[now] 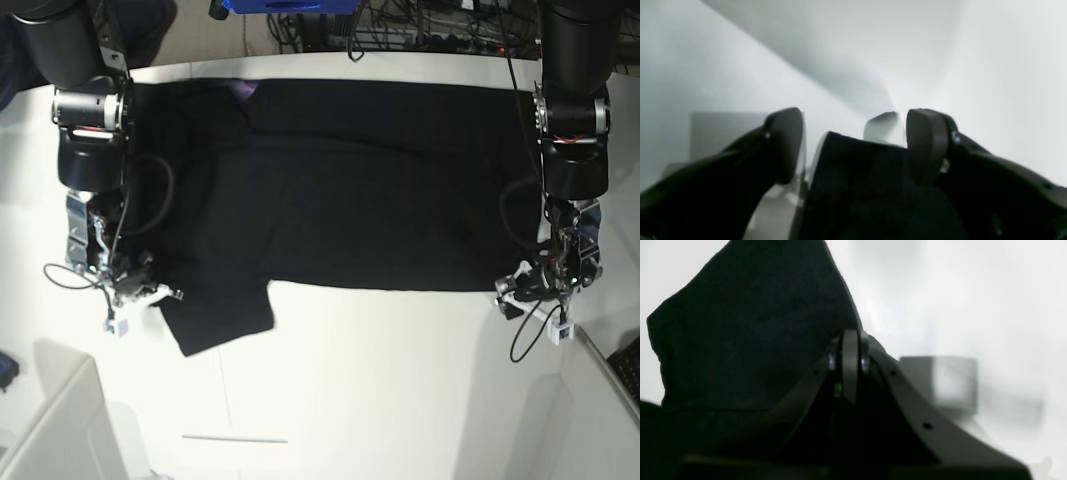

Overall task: Fold the T-shirt properly
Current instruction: 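Grasp the other hem corner with the left gripper, then fold the hem over toward the collar fold with both grippers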

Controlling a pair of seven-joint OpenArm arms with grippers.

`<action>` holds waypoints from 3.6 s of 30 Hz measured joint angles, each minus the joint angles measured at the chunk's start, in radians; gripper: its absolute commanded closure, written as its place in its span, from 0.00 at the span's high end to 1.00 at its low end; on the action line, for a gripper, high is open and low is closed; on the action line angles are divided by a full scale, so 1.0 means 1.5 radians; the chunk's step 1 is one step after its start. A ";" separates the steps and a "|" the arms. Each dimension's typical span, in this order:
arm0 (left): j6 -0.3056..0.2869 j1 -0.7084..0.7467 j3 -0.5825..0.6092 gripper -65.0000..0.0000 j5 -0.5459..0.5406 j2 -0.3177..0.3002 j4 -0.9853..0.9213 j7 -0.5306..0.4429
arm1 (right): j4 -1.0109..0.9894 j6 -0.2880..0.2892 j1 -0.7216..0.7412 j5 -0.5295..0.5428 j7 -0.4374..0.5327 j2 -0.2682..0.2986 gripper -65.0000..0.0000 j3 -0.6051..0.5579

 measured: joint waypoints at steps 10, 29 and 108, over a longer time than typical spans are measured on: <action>-0.002 0.013 0.000 0.00 -0.020 -0.003 0.002 -0.003 | 0.000 0.000 0.000 0.000 0.000 0.000 0.00 0.000; -0.012 0.115 -0.055 0.00 -0.021 -0.009 0.196 0.132 | 0.207 -0.009 -0.098 -0.011 -0.030 0.017 0.00 0.002; -0.111 0.580 -0.396 0.00 -0.162 -0.010 0.798 0.370 | 0.845 -0.002 -0.516 -0.006 -0.335 -0.072 0.00 0.264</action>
